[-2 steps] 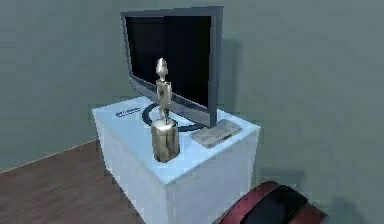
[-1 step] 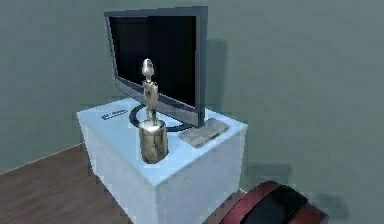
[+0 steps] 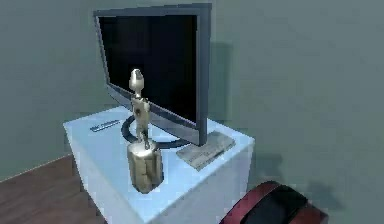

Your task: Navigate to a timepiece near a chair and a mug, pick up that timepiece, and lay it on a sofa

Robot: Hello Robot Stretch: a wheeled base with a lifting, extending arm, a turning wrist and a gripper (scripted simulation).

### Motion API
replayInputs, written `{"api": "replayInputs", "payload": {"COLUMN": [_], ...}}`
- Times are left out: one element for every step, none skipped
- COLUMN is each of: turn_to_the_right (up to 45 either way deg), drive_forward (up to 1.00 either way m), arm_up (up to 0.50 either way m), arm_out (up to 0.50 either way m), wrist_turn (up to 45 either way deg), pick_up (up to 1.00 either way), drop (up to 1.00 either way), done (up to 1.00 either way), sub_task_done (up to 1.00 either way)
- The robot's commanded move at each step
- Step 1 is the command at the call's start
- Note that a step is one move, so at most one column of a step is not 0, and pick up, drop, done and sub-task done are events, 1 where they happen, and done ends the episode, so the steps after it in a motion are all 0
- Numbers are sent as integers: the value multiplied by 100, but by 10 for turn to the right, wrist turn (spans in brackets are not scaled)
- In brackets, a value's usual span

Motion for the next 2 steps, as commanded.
{"api": "replayInputs", "payload": {"turn_to_the_right": [-450, -450], "drive_forward": [0, 0], "arm_up": [0, 0], "arm_out": [0, 0], "wrist_turn": [0, 0], "pick_up": [0, 0], "drop": [0, 0], "done": [0, 0], "sub_task_done": [0, 0]}}
